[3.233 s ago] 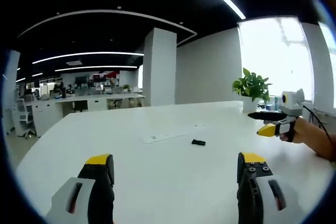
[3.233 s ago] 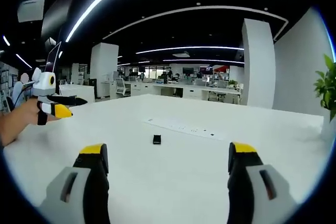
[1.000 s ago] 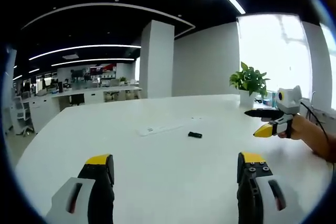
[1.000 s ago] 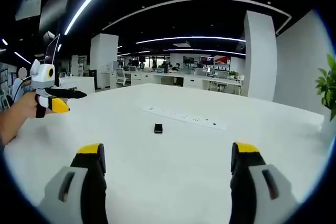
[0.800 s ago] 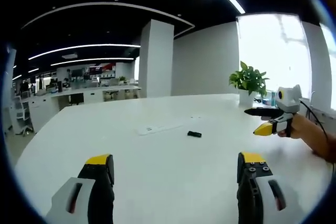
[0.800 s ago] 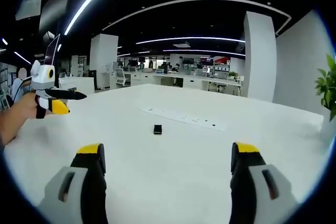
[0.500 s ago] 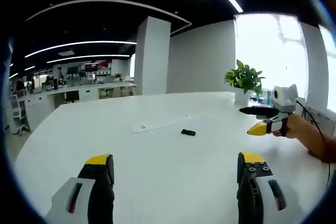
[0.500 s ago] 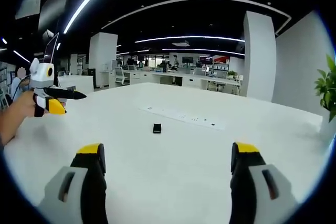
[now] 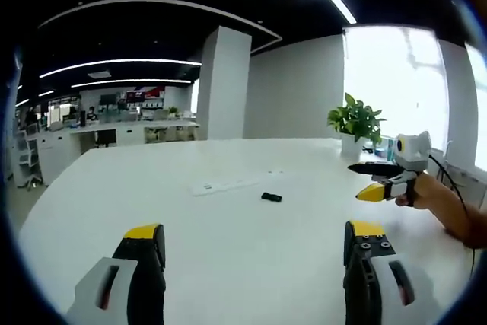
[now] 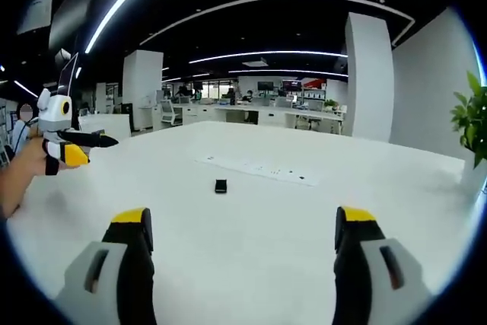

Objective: Snap the two parts of the plastic buckle together until the buckle closes and remains connected.

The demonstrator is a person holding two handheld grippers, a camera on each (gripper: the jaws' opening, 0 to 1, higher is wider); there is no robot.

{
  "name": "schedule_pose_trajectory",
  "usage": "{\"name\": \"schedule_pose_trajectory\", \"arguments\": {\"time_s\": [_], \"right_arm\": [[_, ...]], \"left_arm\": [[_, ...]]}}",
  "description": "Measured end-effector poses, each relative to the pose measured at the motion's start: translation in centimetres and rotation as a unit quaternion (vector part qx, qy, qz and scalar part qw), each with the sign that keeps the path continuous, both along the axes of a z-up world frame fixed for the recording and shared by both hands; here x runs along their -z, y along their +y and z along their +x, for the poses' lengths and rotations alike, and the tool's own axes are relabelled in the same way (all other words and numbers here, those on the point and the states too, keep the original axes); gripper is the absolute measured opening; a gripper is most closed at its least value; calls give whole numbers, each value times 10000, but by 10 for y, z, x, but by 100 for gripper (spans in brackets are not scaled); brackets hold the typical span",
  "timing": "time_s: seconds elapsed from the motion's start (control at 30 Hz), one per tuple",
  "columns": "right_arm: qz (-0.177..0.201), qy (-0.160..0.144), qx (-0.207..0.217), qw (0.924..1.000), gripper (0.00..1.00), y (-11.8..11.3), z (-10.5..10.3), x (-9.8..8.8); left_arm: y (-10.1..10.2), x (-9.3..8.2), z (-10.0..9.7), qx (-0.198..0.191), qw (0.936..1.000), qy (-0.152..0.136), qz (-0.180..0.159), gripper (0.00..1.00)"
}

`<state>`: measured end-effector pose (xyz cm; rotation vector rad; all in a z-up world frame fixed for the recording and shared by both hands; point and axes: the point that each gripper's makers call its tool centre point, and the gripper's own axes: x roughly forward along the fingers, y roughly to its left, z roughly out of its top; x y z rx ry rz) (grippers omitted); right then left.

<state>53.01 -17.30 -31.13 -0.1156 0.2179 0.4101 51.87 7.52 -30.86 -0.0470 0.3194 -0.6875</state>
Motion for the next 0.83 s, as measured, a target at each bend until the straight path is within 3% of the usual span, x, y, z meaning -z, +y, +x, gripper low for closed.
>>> {"name": "schedule_pose_trajectory", "arguments": {"time_s": [0.23, 0.5, 0.6, 0.83], "right_arm": [[22, 93, 119, 9999, 100, -5, -2, 5], [196, -75, 123, 9997, 100, 2, -6, -5], [168, -63, 128, 9998, 100, 1, -5, -3], [50, -47, 77, 9999, 100, 7, -6, 1]], "left_arm": [[3, 4, -2, -13, 9999, 48, 104, 99], [-1, 9, -7, 65, 9999, 82, 79, 99], [5, 11, 0, 65, 9999, 123, 52, 99], [10, 13, -6, -11, 9999, 95, 86, 99]]}}
